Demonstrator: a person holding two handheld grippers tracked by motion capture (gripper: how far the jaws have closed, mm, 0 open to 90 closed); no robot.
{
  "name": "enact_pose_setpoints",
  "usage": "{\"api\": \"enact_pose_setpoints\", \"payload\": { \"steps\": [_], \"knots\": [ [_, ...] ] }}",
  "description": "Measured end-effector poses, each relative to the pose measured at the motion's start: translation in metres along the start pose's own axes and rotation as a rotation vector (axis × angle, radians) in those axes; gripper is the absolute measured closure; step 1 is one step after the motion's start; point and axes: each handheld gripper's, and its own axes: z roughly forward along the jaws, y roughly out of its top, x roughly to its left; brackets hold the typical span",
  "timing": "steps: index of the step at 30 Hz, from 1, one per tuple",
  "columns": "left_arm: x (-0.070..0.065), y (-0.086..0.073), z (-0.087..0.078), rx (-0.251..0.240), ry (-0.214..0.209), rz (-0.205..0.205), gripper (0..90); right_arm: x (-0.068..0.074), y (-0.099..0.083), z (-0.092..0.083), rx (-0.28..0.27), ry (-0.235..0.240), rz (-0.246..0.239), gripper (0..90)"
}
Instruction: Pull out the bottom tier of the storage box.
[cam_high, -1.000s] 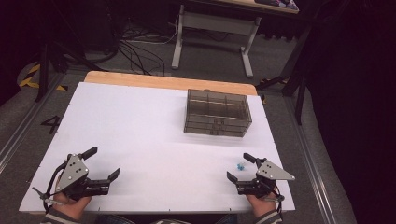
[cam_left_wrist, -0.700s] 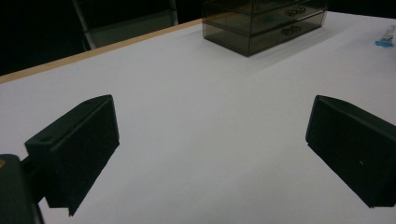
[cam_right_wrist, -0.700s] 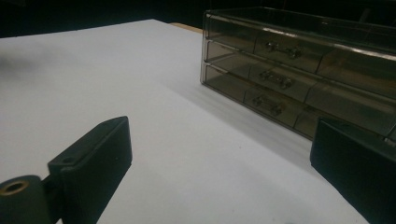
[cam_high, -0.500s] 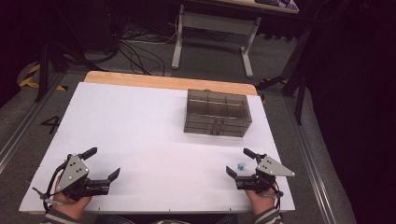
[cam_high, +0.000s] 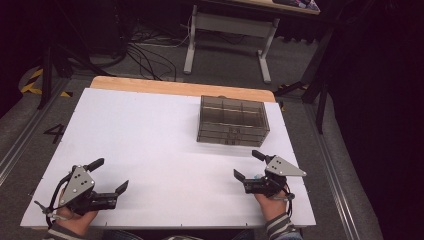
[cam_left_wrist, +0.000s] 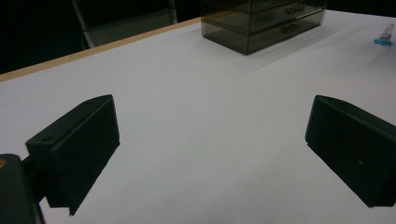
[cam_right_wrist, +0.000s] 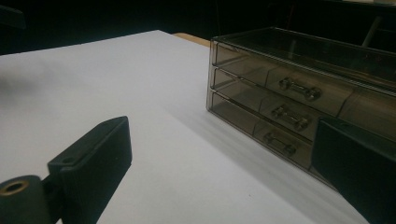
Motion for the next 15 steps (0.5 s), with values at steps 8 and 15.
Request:
{"api": "enact_pose_setpoints", "payload": {
  "steps": [8, 15],
  "knots": [
    [0.001, 0.000, 0.001, 0.003, 0.002, 0.001, 3.5, 0.002, 0.006, 0.011, 0.008, 0.013, -0.012, 6.1],
    [0.001, 0.000, 0.001, 0.002, 0.001, 0.003, 3.5, 0.003, 0.013, 0.021, 0.007, 0.020, -0.021, 6.1]
  ]
}}
